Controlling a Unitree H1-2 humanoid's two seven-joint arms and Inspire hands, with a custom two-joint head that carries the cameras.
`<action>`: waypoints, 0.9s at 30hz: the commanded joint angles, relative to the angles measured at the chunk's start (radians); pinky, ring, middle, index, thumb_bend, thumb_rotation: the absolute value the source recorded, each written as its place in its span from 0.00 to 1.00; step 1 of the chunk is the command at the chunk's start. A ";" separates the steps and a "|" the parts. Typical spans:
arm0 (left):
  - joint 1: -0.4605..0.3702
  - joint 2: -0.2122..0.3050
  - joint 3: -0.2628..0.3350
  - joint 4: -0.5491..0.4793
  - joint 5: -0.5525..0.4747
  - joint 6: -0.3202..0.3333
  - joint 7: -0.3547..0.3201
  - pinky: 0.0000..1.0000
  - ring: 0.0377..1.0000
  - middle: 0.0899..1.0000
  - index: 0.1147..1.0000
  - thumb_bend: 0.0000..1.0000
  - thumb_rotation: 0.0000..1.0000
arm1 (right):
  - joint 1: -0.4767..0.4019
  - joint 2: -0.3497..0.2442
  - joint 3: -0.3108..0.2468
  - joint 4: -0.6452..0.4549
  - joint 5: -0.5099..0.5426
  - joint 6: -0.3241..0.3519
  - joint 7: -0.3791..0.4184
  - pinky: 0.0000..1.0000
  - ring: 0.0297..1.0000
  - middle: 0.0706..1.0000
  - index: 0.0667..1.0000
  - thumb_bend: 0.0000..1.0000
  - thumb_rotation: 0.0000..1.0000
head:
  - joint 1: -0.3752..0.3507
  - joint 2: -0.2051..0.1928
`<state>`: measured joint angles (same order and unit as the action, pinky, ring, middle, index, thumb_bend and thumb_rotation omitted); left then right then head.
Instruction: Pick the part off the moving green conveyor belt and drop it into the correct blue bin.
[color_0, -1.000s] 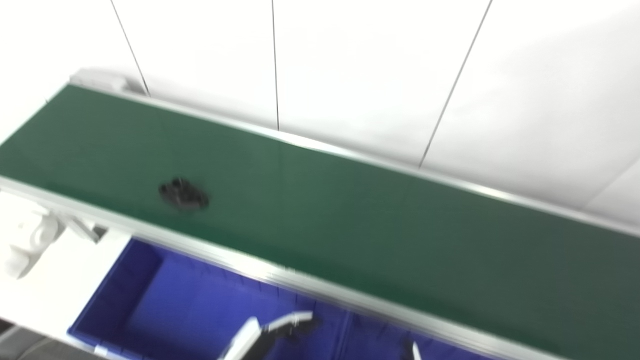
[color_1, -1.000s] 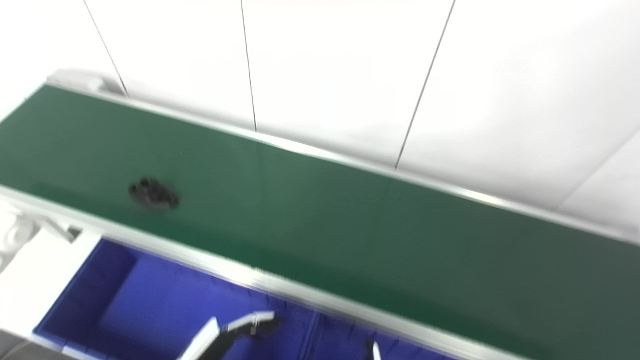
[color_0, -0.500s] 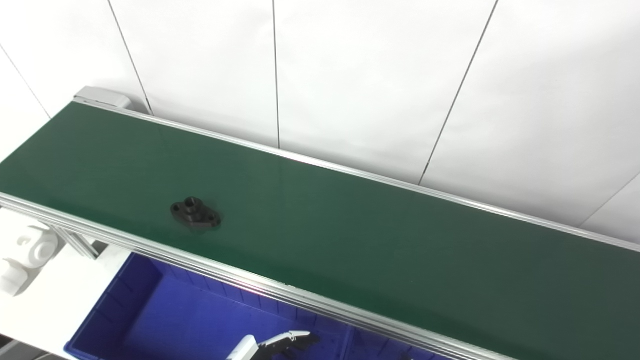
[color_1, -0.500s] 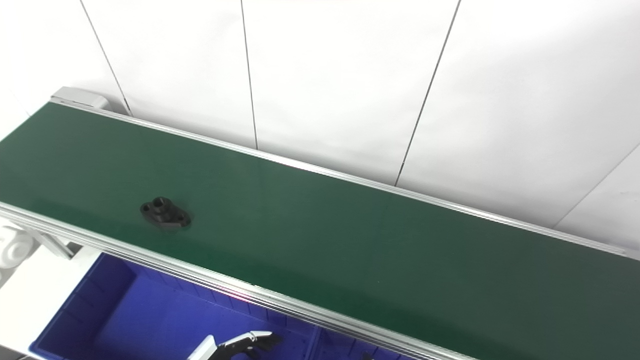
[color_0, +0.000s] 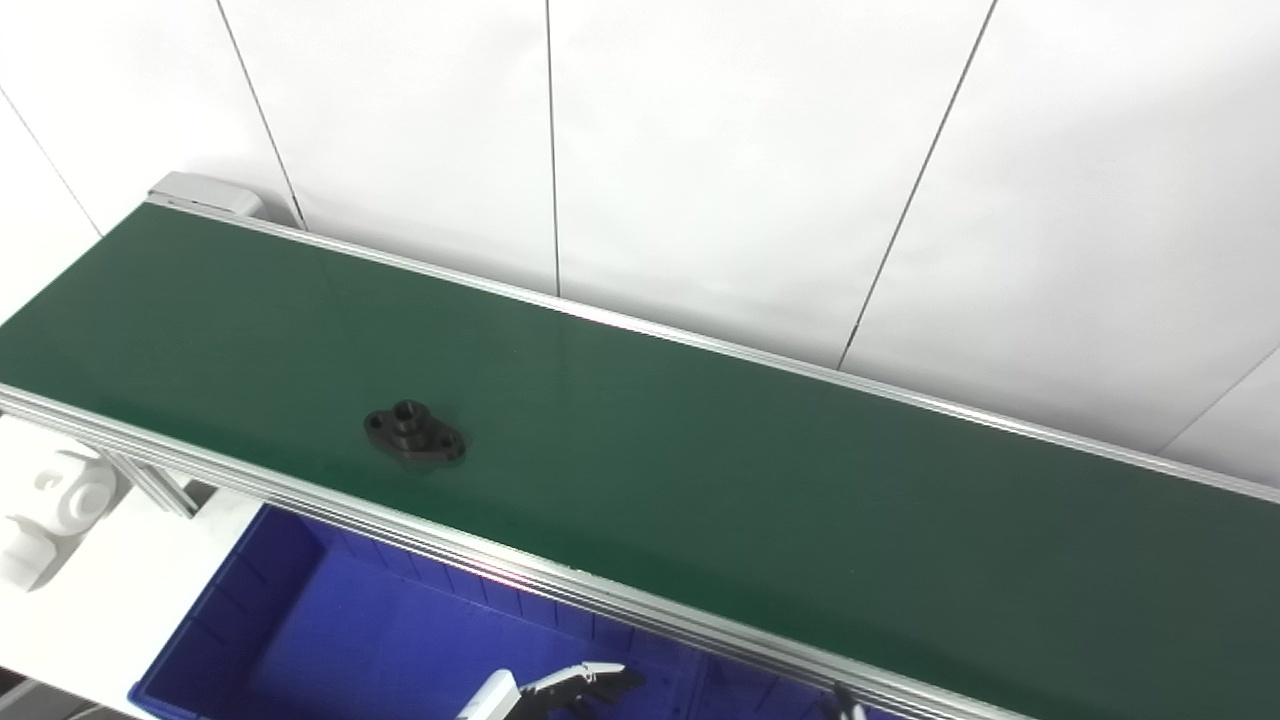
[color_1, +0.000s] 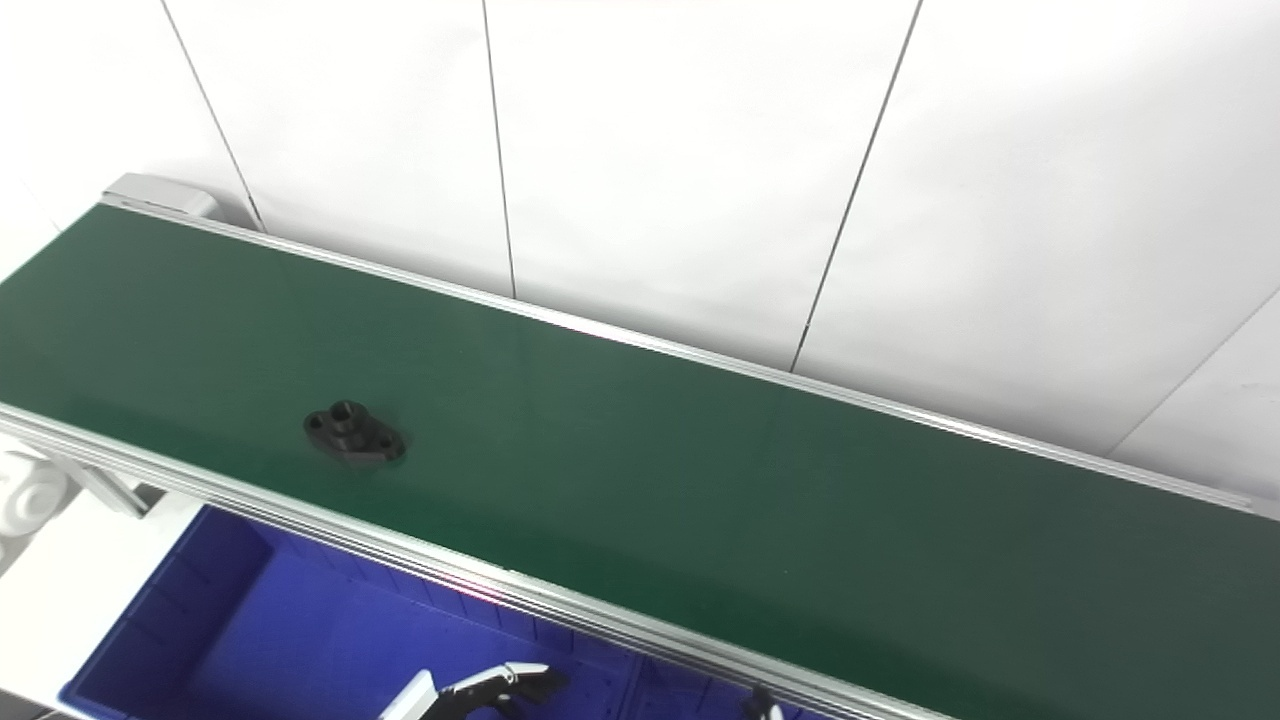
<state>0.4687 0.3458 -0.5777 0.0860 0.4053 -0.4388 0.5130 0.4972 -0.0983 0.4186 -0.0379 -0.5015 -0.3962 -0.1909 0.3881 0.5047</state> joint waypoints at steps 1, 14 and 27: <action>0.000 0.002 0.008 -0.012 0.012 -0.031 0.012 0.62 0.73 0.77 0.75 0.93 0.56 | 0.005 0.011 -0.002 -0.073 0.004 -0.070 -0.032 0.78 0.89 0.92 1.00 0.74 0.38 | 0.005 0.001; -0.015 -0.007 0.022 0.003 0.015 -0.031 0.006 0.62 0.73 0.77 0.75 0.92 0.56 | -0.084 -0.034 -0.063 -0.236 0.098 -0.022 0.049 0.86 0.90 0.93 0.98 0.71 0.34 | -0.008 0.005; -0.043 0.045 -0.008 0.000 -0.060 -0.031 0.015 0.64 0.75 0.79 0.77 0.92 0.53 | -0.258 0.015 -0.132 -0.304 0.052 0.130 0.171 0.78 0.86 0.89 0.93 0.78 0.47 | -0.281 0.081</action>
<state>0.4262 0.3709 -0.5849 0.1040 0.3607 -0.4388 0.5102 0.2685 -0.0941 0.2896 -0.3047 -0.4471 -0.2727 -0.0299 0.1503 0.5722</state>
